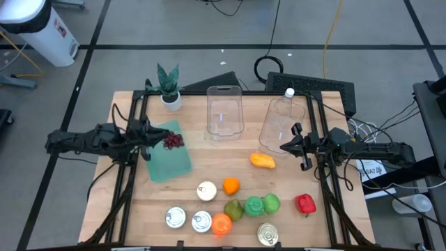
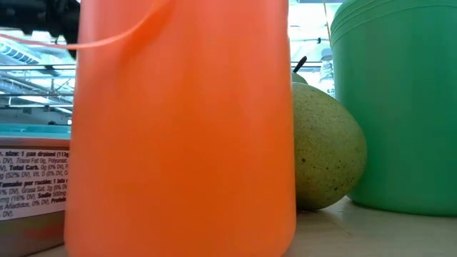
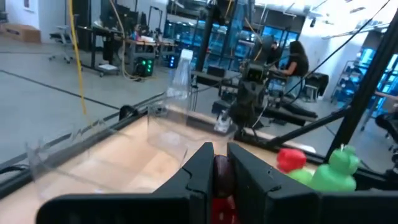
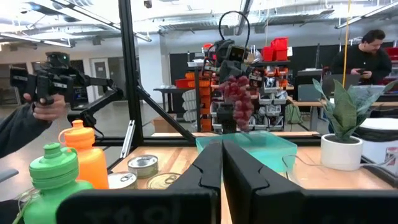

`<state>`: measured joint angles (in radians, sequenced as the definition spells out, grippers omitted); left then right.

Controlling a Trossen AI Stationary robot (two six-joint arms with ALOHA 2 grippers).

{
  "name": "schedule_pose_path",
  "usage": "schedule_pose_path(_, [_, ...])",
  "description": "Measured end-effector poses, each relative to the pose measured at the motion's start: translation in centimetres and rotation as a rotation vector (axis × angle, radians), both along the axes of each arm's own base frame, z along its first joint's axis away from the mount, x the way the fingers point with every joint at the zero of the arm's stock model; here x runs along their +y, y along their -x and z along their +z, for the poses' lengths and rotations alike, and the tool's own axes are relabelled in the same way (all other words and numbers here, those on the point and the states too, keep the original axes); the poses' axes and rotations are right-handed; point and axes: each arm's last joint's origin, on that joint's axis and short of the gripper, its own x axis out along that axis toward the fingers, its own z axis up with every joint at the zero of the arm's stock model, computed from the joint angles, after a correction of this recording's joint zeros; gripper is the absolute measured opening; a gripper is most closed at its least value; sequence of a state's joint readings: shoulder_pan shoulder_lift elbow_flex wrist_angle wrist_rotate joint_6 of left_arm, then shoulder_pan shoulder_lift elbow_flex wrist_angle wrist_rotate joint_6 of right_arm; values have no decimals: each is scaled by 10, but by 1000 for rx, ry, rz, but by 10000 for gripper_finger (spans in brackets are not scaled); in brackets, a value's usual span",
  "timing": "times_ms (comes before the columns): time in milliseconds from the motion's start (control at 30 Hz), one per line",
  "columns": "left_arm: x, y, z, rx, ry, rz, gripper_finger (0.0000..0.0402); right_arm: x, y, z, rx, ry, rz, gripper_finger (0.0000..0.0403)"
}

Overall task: Pick & Place Food Item
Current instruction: Put the purple grapes into the left transparent bin

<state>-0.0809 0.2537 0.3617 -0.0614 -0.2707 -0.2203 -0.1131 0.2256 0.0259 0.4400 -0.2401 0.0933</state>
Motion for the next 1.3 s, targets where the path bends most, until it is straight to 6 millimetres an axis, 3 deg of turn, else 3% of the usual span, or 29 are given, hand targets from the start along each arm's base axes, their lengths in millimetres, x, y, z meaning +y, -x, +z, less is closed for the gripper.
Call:
schedule_pose_path(167, [3,-12,38,76,-7,22,49,0,0,0,2,1,-1,4])
schedule_pose_path(400, [11,-53,94,197,-46,35,49,0,0,0,3,-5,-1,4])
schedule_pose_path(700, [49,-110,142,274,-45,18,49,0,0,0,6,-64,9,4])
schedule_pose_path(1000, [106,-168,147,371,-11,-5,49,0,0,0,7,-77,14,4])
schedule_pose_path(1300, [174,-214,110,474,83,46,49,0,0,0,8,-77,13,4])
